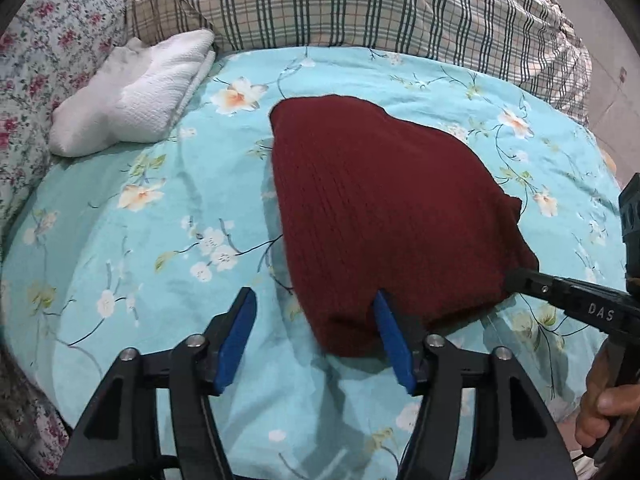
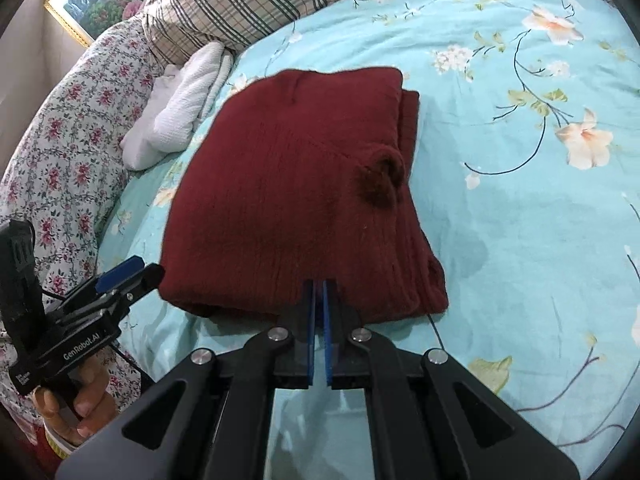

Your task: Fold large clothes

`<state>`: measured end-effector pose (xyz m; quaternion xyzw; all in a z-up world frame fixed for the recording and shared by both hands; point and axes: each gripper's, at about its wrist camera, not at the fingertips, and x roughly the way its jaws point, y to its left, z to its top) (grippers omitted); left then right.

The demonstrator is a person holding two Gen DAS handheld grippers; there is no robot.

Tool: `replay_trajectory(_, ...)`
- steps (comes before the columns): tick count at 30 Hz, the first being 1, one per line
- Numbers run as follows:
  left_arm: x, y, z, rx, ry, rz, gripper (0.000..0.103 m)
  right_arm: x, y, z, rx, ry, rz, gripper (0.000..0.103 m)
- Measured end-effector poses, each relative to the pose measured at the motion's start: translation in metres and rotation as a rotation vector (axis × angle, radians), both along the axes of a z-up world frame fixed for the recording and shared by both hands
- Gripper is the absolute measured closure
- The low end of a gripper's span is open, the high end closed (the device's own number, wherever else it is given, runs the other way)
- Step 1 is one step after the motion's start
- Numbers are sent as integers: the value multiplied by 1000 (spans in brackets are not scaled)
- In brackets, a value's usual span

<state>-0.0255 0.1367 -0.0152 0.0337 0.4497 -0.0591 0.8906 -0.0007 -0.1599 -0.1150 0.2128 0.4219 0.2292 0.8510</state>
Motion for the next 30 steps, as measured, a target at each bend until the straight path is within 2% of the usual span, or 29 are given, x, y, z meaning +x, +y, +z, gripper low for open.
replay_trajectory(8, -19, 6, 3, 24, -7, 21, 32, -14, 6, 5, -6, -18, 15, 99)
replay_trajectory(14, -31, 14, 5, 40, -34, 25, 22, -26, 6, 1, -3, -16, 19, 99)
replay_trajectory(22, -43, 17, -2, 66, -33, 22, 21, -45, 8, -4, -34, -20, 36, 98)
replay_trajectory(23, -44, 17, -3, 70, -33, 21, 21, -46, 8, -4, -42, -22, 35, 96)
replay_trajectory(25, -46, 17, -3, 80, -34, 21, 21, -48, 7, -4, -50, -29, 26, 76)
replay_trajectory(26, -47, 17, -4, 83, -35, 21, 21, -50, 5, -4, -50, -37, 18, 53)
replay_trajectory(27, -48, 17, -3, 85, -36, 22, 21, -52, 4, -3, -50, -52, 6, 41)
replay_trajectory(30, -48, 18, -3, 84, -33, 29, 21, -52, 2, -2, -58, -67, 0, 41)
